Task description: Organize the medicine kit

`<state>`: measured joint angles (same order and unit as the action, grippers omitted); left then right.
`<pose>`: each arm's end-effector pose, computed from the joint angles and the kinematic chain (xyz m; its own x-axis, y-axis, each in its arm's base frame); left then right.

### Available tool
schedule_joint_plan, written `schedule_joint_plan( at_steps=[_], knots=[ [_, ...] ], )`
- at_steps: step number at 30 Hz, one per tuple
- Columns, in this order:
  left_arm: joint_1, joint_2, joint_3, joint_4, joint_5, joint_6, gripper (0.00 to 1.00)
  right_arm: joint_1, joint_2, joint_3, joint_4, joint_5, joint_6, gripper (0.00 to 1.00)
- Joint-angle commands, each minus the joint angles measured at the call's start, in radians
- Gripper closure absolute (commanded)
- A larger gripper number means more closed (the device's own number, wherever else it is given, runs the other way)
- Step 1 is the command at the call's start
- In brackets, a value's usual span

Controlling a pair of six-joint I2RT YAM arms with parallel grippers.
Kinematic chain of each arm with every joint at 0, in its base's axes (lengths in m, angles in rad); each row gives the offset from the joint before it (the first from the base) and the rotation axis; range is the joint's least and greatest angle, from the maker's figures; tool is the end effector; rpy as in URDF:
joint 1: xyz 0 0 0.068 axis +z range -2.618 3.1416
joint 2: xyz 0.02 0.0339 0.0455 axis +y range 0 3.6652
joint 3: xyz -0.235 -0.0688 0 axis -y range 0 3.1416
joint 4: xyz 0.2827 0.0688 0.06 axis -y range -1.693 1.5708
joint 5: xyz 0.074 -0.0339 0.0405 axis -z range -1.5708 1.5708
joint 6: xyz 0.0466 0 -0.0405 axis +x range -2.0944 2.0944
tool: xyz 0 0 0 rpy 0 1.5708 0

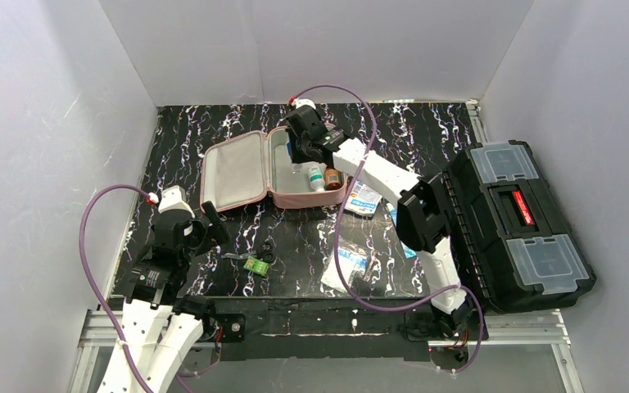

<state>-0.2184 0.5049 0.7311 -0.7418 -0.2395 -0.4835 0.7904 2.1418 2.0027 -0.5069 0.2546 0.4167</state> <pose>0.1782 -0.0282 0.2902 -0.4304 -0.3671 -0.8246 -0.2158 0.9289 -0.3009 0.3815 0.3687 0.2597 -0.6084 -0.0578 -0.7915 -0.3281 0.9265 0.1845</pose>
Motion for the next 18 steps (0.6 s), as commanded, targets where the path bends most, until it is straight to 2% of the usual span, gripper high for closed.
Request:
schedule_joint_plan(
  at_steps=[1, 7, 18],
  knots=[
    [0.001, 0.011, 0.014, -0.005, 0.005, 0.005, 0.0, -0.003, 0.067, 0.073, -0.016, -0.023, 0.047, 0.99],
    [0.001, 0.01, 0.014, -0.005, 0.009, 0.005, 0.0, -0.005, 0.125, 0.057, -0.018, 0.0, 0.074, 0.99],
    [0.001, 0.009, 0.013, -0.003, 0.011, 0.006, 0.0, -0.019, 0.122, -0.048, -0.012, 0.057, 0.101, 0.97]
  ],
)
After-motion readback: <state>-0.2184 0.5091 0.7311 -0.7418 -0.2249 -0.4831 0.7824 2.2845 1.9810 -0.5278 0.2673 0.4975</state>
